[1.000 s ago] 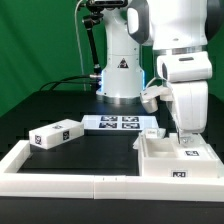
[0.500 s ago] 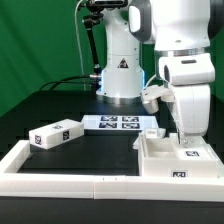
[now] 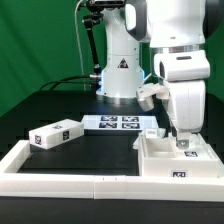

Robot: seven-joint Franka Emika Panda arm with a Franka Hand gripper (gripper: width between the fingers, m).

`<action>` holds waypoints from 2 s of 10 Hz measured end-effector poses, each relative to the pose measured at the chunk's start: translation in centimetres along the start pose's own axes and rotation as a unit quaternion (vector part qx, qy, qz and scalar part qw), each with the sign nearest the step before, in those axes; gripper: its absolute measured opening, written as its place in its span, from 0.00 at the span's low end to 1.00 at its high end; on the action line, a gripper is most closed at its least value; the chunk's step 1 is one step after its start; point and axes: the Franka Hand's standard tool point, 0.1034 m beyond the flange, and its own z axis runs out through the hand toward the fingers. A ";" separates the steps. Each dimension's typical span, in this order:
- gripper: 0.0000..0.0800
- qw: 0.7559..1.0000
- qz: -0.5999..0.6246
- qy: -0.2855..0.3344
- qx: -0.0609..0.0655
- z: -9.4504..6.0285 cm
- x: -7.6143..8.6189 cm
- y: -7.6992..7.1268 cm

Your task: Assemble cabinet

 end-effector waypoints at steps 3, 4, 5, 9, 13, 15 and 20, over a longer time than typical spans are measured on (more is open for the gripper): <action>0.99 1.000 0.018 -0.012 -0.018 -2.7 -0.6 -2.4; 0.99 0.999 0.022 -0.015 -0.024 -3.3 -0.8 -3.6; 1.00 0.999 0.037 -0.017 -0.028 -3.6 -0.9 -5.1; 1.00 0.994 0.100 -0.016 -0.031 -2.5 -2.4 -11.1; 1.00 0.994 0.109 -0.015 -0.027 -2.1 -2.7 -11.3; 1.00 0.988 0.151 -0.013 -0.018 -1.2 -2.3 -12.7; 1.00 0.987 0.159 0.003 -0.017 0.9 -2.2 -16.0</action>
Offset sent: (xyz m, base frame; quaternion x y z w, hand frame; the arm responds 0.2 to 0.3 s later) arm -0.0562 -0.0138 0.0304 -0.0422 -0.0064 0.0619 0.9972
